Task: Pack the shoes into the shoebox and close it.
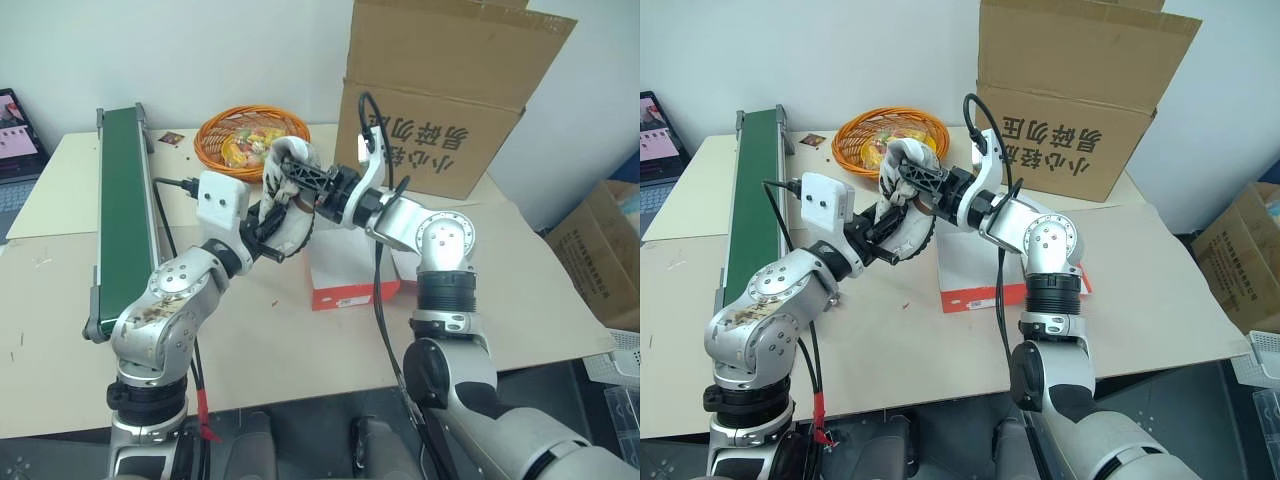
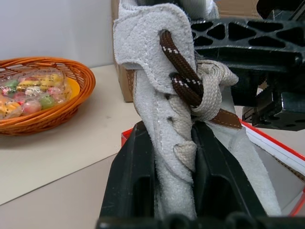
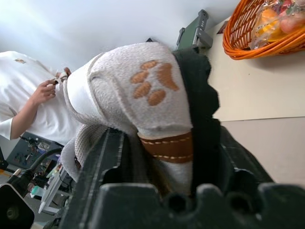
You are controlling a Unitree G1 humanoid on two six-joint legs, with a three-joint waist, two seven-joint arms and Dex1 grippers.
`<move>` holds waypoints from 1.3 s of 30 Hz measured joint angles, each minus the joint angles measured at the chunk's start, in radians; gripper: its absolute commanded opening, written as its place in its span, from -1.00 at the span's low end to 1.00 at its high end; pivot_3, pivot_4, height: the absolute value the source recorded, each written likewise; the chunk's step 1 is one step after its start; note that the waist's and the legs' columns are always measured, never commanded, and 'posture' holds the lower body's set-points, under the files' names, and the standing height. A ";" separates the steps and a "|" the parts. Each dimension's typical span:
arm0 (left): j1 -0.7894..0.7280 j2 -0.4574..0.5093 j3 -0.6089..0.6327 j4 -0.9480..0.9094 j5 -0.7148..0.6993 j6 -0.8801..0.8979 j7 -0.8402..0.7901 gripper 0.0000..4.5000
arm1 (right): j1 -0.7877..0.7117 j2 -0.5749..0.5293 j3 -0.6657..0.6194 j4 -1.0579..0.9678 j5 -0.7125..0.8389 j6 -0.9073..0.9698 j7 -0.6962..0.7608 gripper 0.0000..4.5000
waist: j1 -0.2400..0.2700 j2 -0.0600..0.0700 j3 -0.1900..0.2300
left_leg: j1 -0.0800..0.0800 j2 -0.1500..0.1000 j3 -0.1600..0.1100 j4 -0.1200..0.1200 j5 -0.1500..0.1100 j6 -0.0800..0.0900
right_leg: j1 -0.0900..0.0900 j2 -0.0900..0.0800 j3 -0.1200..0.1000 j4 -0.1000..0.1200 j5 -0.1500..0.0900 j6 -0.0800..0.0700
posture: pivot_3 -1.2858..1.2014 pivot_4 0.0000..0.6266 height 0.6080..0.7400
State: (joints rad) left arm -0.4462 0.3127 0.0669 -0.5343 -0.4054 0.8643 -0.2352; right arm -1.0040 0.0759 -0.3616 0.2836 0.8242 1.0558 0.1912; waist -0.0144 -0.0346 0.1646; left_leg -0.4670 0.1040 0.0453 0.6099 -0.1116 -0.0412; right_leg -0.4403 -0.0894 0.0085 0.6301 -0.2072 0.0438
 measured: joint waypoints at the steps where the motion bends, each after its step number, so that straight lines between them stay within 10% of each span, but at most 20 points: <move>1: 0.000 0.003 -0.006 0.000 0.008 -0.007 -0.002 -0.66 | 0.000 -0.001 0.000 0.000 0.000 0.000 0.000 -0.49 | 0.000 0.000 0.000 | 0.000 0.000 0.000 0.000 0.000 0.000 | 0.000 0.000 0.000 0.000 0.000 0.000 | 0.03 -0.52 0.70; 10: 0.000 0.041 -0.053 0.012 0.074 -0.090 -0.025 0.73 | -0.001 -0.002 -0.003 0.000 0.002 -0.002 -0.002 -0.56 | 0.000 0.000 0.000 | 0.000 0.000 0.000 0.000 0.000 0.000 | 0.000 0.000 0.000 0.000 0.000 0.000 | 0.03 -0.52 0.70; 25: 0.015 0.063 -0.089 0.047 0.093 -0.125 -0.072 0.73 | -0.179 -0.249 0.152 0.319 -0.371 -0.305 -0.121 -0.56 | -0.004 0.002 0.002 | -0.007 -0.001 0.001 0.000 0.001 0.001 | -0.006 0.000 0.002 -0.001 0.001 0.003 | 0.03 -0.52 0.70; 39: 0.142 0.363 -0.006 -0.022 -0.030 -0.213 -0.451 0.73 | -0.211 -0.319 0.280 0.316 -0.408 0.177 0.065 -0.56 | -0.011 0.004 0.003 | -0.010 0.000 0.002 -0.001 0.001 0.002 | -0.013 0.002 0.004 0.003 0.001 0.002 | 0.03 -0.52 0.70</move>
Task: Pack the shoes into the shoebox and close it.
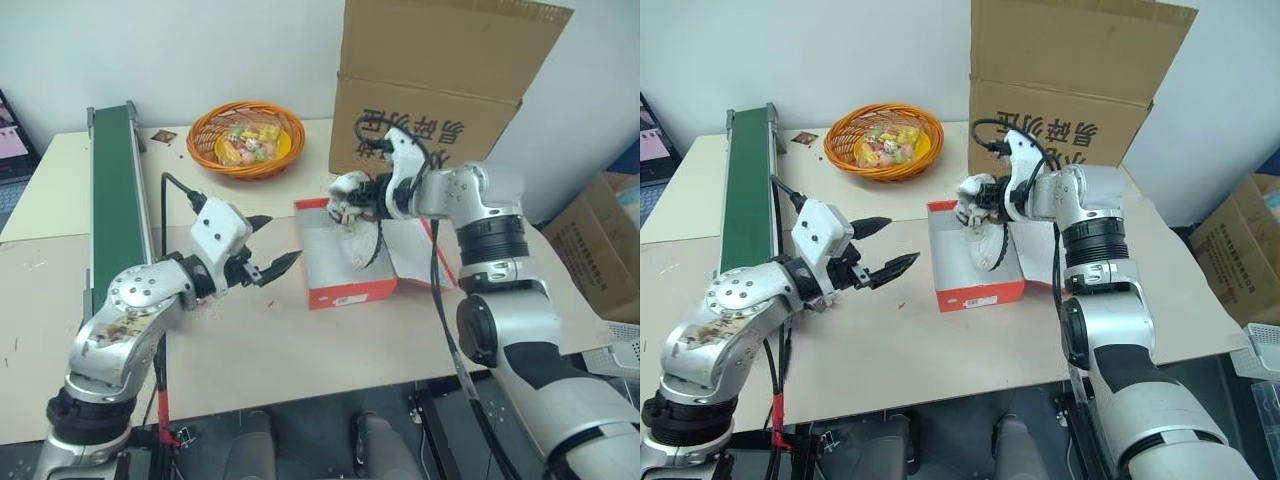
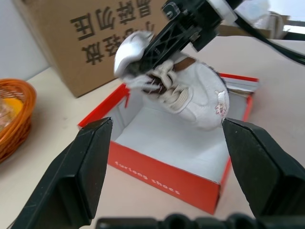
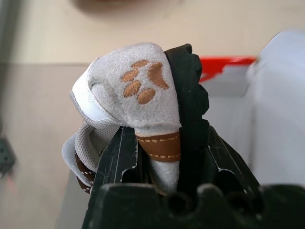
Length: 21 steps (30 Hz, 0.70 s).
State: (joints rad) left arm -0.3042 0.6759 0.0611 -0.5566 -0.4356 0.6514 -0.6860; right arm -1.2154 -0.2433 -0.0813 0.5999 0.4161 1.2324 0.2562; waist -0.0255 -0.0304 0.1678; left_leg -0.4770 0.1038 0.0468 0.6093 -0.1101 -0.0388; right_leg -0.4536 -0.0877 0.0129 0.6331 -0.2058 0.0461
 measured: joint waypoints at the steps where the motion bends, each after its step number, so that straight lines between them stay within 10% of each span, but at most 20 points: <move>1: 0.003 0.014 0.000 0.003 0.000 -0.009 -0.019 0.73 | 0.000 0.000 0.017 0.001 -0.003 0.005 0.012 -0.56 | 0.001 0.000 0.000 | 0.000 0.000 0.000 0.000 0.000 0.000 | 0.000 0.000 0.000 0.000 0.000 0.000 | 0.03 -0.52 0.70; 19: 0.009 0.028 0.010 -0.050 -0.046 0.010 -0.002 0.73 | 0.008 -0.026 0.265 0.347 -0.258 -0.358 0.312 -0.56 | 0.009 0.000 0.000 | 0.001 0.000 0.001 0.002 0.000 0.000 | 0.001 0.000 0.001 0.001 0.000 0.000 | 0.03 -0.52 0.70; 21: 0.010 0.028 0.010 -0.061 -0.059 0.013 0.002 0.75 | 0.006 -0.025 0.267 0.370 -0.278 -0.386 0.326 -0.14 | 0.011 0.000 0.000 | 0.001 0.000 0.000 0.002 0.000 0.000 | 0.001 0.000 0.000 0.001 0.000 0.000 | 0.03 -0.52 0.70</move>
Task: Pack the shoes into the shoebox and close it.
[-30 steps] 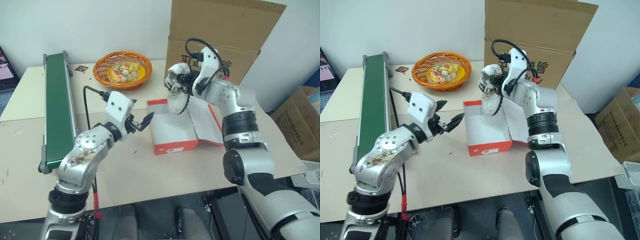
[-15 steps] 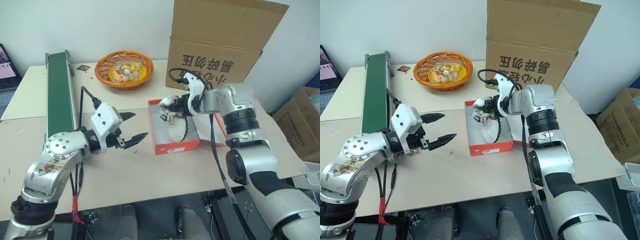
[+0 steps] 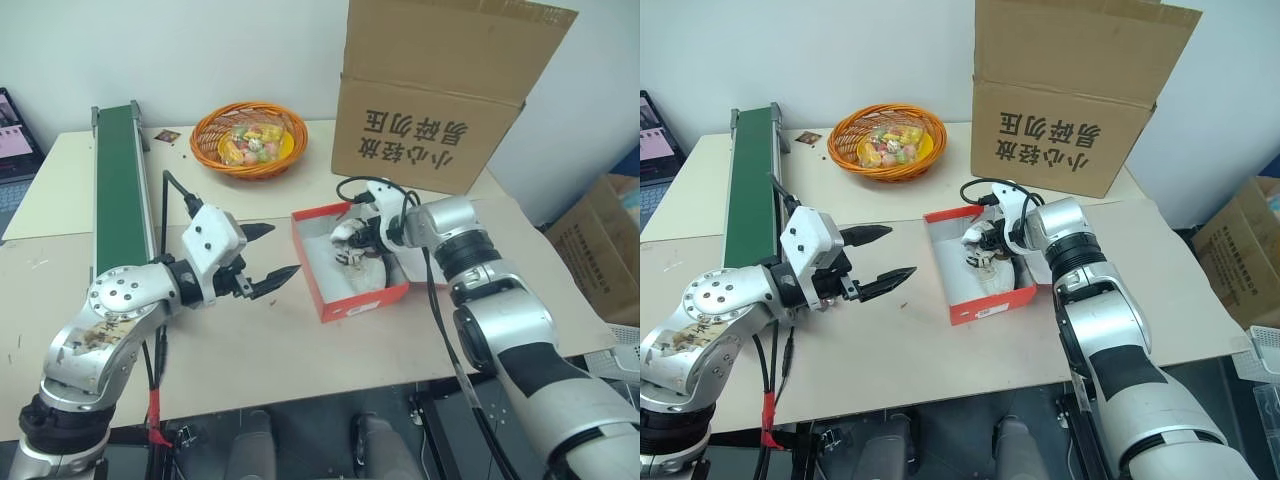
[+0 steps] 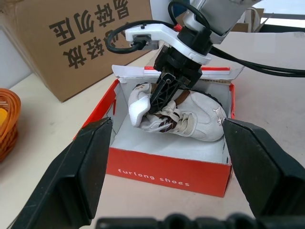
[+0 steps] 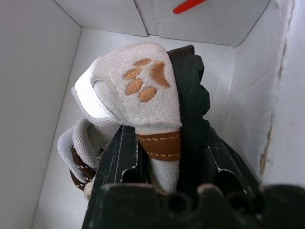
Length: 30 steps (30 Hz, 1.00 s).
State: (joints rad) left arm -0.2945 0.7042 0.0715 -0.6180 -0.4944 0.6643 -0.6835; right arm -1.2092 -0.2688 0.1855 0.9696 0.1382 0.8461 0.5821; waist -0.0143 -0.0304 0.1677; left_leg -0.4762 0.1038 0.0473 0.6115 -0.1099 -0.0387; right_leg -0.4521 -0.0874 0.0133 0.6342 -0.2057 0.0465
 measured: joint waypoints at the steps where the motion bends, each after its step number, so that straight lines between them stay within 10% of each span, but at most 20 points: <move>1: 0.000 0.000 0.000 -0.004 -0.003 0.002 0.003 0.75 | -0.001 0.001 0.000 0.008 -0.003 -0.013 0.005 -0.03 | 0.001 0.000 0.000 | 0.000 0.000 0.000 0.000 0.000 0.000 | 0.000 0.000 0.000 0.000 0.000 0.000 | 0.03 -0.52 0.70; 8: 0.001 0.000 0.000 -0.004 -0.018 0.026 0.018 0.75 | -0.001 0.011 -0.006 0.066 -0.037 -0.041 0.034 0.99 | 0.002 0.000 0.000 | 0.000 0.000 0.000 0.000 0.000 0.000 | 0.000 0.000 0.000 0.000 0.000 0.000 | 0.03 -0.52 0.70; 25: -0.010 -0.009 0.000 0.006 -0.020 0.029 0.026 0.75 | -0.030 -0.023 -0.125 -0.238 -0.015 0.057 0.035 0.99 | 0.001 0.000 0.000 | 0.000 0.000 0.000 0.001 0.000 0.000 | -0.003 0.000 0.000 0.007 -0.001 0.000 | 0.03 -0.52 0.70; 30: -0.011 -0.156 0.082 0.059 0.021 0.010 0.206 0.75 | 0.068 0.018 -0.266 -0.558 0.113 0.016 0.019 0.99 | 0.003 0.000 0.000 | 0.000 0.000 -0.001 0.002 0.000 0.000 | -0.002 0.000 0.000 0.008 -0.002 0.001 | 0.03 -0.52 0.70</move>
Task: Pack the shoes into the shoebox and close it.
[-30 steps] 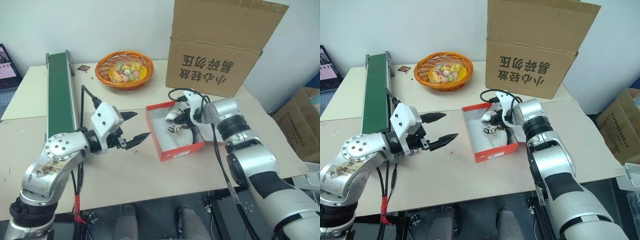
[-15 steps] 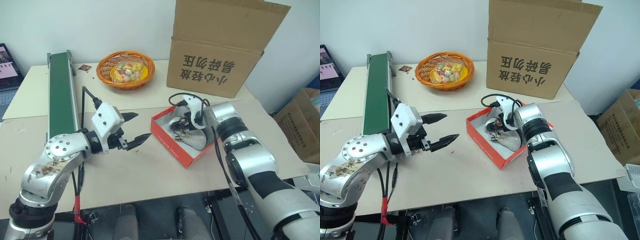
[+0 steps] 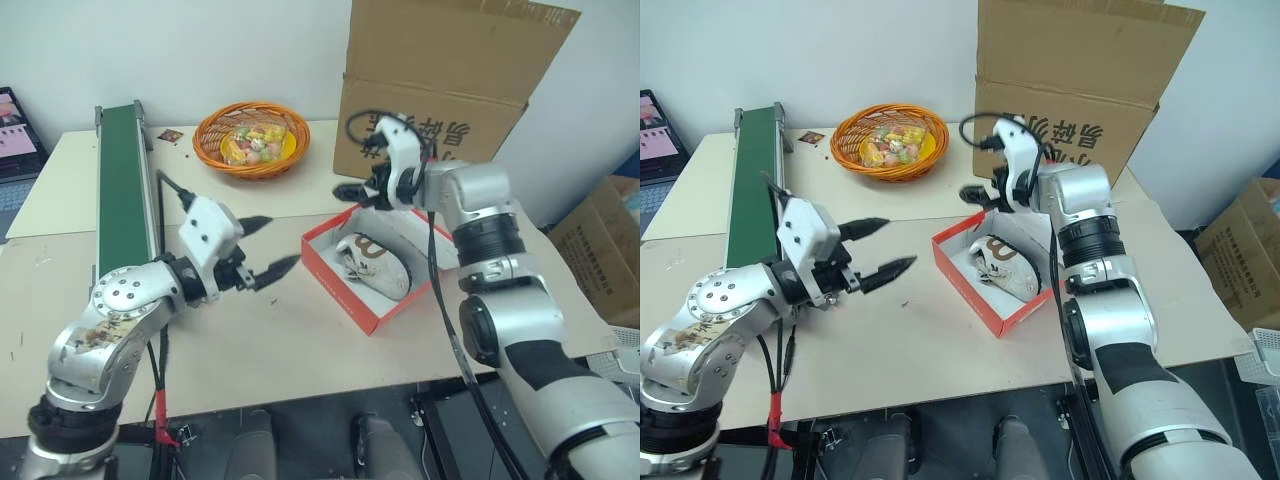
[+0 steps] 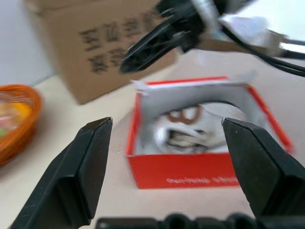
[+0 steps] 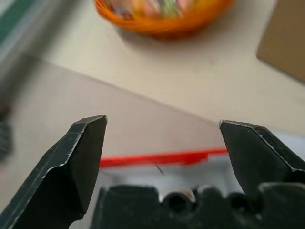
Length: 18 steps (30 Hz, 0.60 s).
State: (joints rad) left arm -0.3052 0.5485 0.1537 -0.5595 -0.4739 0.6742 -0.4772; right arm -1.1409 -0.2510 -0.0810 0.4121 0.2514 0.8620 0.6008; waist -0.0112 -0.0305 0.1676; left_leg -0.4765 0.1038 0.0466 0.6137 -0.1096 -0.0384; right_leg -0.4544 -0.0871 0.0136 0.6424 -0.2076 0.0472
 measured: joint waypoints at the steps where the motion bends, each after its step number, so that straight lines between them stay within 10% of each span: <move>1: -0.002 -0.040 0.034 0.017 0.036 0.002 0.090 0.75 | 0.061 0.010 -0.016 -0.124 0.038 -0.031 0.011 0.99 | 0.001 0.000 0.000 | 0.000 0.000 0.000 0.001 0.000 0.000 | 0.000 0.000 0.000 0.001 0.000 0.000 | 0.03 -0.52 0.70; 10: 0.038 -0.157 0.224 0.035 0.203 0.069 0.466 0.75 | 0.392 -0.096 0.135 -0.737 0.193 -0.044 0.125 0.99 | -0.001 -0.001 0.000 | 0.004 0.000 0.000 0.002 0.000 -0.001 | 0.004 0.000 0.000 0.002 0.000 0.000 | 0.03 -0.52 0.70; 18: 0.089 -0.122 0.256 0.080 0.214 0.071 0.455 0.75 | 0.471 -0.065 0.368 -0.615 -0.017 -0.282 0.084 0.99 | -0.003 -0.001 -0.001 | 0.008 0.000 0.000 0.002 -0.003 -0.005 | 0.007 0.000 0.000 0.000 -0.001 -0.001 | 0.03 -0.52 0.70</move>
State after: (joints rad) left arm -0.2162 0.4267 0.4094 -0.4791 -0.2598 0.7452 -0.0224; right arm -0.6704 -0.3158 0.2874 -0.2026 0.2343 0.5802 0.6852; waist -0.0142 -0.0318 0.1669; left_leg -0.4685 0.1038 0.0466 0.6155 -0.1130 -0.0438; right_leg -0.4470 -0.0873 0.0135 0.6428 -0.2084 0.0467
